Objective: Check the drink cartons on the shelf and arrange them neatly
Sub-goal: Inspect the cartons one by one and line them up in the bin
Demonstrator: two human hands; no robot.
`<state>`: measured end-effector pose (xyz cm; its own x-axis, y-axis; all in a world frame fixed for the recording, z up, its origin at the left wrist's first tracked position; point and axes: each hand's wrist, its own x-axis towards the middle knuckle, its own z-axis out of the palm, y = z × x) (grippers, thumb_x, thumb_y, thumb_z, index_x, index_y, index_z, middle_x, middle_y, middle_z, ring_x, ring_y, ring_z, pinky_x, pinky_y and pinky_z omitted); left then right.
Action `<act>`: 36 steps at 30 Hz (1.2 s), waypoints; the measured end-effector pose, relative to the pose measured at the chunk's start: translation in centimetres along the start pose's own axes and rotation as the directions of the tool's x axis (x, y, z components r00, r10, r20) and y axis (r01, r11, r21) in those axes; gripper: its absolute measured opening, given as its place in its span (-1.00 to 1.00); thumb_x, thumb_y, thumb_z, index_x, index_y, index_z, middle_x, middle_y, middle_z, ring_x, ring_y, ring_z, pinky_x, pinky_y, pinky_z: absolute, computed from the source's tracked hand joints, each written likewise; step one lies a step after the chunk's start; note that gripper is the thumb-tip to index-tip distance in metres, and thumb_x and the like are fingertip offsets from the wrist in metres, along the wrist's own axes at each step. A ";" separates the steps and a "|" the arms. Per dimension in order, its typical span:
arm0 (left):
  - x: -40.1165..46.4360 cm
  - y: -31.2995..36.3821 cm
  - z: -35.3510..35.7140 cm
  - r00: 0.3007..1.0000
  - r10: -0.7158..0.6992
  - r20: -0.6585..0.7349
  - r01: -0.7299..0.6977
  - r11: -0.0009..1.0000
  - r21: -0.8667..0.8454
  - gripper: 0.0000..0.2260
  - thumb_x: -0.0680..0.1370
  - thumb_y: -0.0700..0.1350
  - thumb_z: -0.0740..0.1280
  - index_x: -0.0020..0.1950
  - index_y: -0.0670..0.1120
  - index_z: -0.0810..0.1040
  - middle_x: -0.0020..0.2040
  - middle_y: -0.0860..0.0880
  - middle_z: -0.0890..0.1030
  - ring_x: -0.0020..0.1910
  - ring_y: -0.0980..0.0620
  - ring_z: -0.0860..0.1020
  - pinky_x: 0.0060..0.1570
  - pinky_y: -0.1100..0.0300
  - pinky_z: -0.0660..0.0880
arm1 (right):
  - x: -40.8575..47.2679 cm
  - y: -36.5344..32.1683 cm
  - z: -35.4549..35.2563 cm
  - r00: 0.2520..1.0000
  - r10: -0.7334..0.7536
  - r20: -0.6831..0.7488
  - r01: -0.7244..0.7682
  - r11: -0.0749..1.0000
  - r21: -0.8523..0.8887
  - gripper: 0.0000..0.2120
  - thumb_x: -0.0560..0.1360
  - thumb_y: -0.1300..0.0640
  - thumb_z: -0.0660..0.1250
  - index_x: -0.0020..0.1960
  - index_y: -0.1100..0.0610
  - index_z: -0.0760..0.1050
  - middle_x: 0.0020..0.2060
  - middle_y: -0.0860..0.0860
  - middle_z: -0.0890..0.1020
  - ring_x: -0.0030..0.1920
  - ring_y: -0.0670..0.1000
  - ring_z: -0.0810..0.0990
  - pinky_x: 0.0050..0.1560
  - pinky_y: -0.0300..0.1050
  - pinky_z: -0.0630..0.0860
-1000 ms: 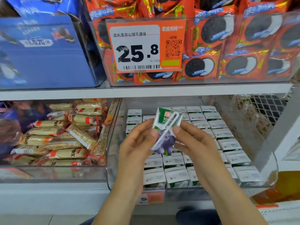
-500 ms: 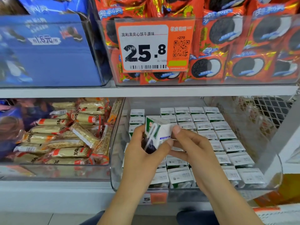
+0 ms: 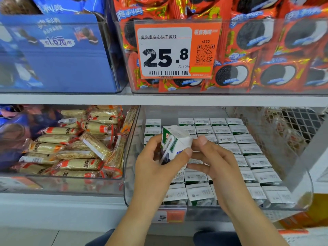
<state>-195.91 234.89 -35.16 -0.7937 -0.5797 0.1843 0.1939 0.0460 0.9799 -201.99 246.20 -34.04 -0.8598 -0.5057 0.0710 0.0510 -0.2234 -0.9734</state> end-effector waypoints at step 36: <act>0.5 0.3 -0.4 0.922 -0.336 0.192 0.381 0.873 -0.304 -0.62 0.47 0.04 0.25 0.13 -0.20 0.56 0.00 -0.23 0.65 -0.19 -0.03 0.64 -0.31 0.21 0.57 | -0.8 1.0 0.4 0.763 -0.643 -0.067 0.468 0.620 -0.630 -0.51 0.31 -0.12 0.42 0.20 -0.08 0.41 0.07 -0.08 0.45 0.12 -0.28 0.43 0.09 -0.47 0.34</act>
<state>-196.03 234.31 -34.82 -0.9076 -0.3942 -0.1447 0.0422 -0.4284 0.9026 -201.05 246.00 -35.01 -0.7226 -0.1867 0.6655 -0.6905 0.1497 -0.7077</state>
